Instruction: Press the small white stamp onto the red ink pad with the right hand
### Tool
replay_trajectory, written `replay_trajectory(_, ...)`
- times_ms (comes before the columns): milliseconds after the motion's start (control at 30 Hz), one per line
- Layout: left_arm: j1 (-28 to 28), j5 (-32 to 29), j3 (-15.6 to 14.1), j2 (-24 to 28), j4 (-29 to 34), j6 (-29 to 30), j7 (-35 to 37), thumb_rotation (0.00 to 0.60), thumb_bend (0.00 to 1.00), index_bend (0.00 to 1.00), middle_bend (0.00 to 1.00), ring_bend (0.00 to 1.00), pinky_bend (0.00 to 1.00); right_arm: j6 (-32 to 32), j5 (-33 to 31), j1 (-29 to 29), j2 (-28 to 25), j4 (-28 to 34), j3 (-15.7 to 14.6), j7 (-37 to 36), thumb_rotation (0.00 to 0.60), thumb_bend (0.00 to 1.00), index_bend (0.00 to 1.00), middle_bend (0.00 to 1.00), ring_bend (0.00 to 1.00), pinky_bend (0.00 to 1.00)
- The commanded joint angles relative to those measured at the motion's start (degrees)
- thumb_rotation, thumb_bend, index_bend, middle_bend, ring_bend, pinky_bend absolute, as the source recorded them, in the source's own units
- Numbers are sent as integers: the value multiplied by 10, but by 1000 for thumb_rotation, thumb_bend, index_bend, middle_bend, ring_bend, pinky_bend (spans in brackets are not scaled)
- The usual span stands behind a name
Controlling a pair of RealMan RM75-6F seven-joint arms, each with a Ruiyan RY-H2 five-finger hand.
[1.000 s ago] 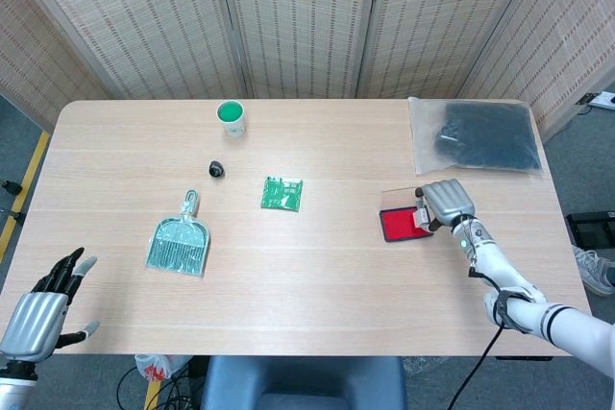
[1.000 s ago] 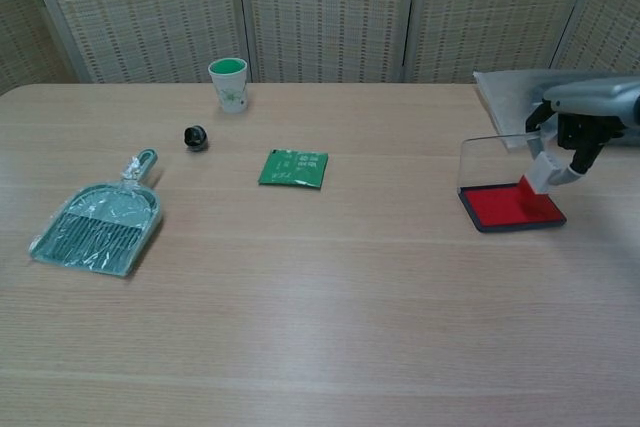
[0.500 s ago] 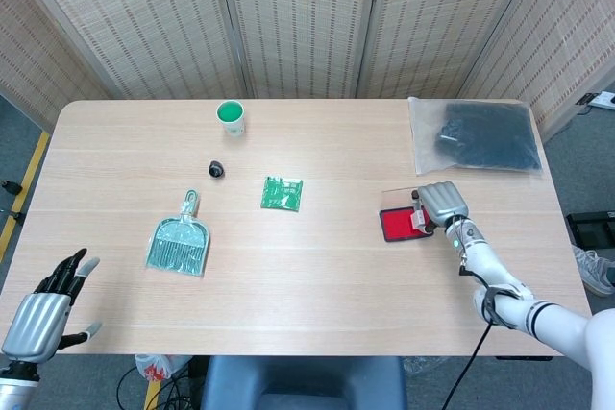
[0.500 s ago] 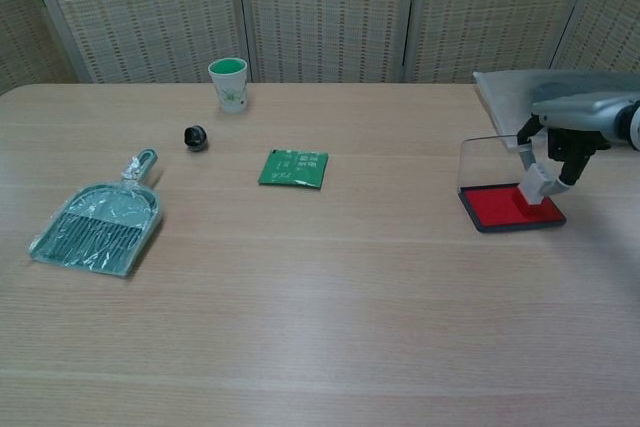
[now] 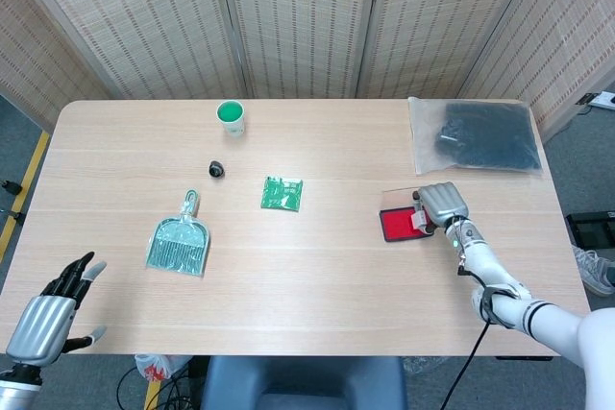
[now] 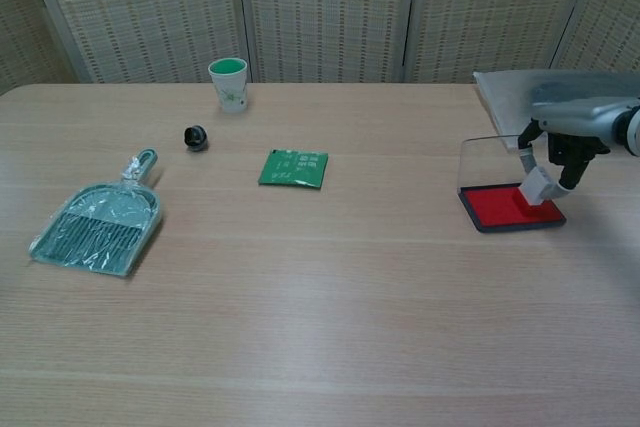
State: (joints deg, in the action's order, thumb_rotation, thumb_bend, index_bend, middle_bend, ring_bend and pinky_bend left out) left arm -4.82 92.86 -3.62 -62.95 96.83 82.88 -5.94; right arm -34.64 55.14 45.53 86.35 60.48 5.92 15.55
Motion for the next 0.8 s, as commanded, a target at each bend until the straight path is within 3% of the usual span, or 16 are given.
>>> replay_trajectory(33,0,1,0,0,0,1,0,600,200,109,36,95,282,1,0,0,2,-2,-1,0,600,301,882,1000,854,826)
replay_trajectory(300,1,4,-1,0,0,2,-2,600,200,108,36,96,282,-16,10,-6,-20,31,2,-6,600,301,882,1000,855,826)
replay_trajectory(633,1,9,-3,-3,2,3,-6,600,200,109,36,96,282,-96,11,-25,-121,212,-4,56,600,301,882,1000,854,826)
replay_trajectory(800,1,5,-1,-4,2,1,-8,600,200,109,36,95,282,-97,7,-27,-136,253,-16,69,600,292,882,999,850,826)
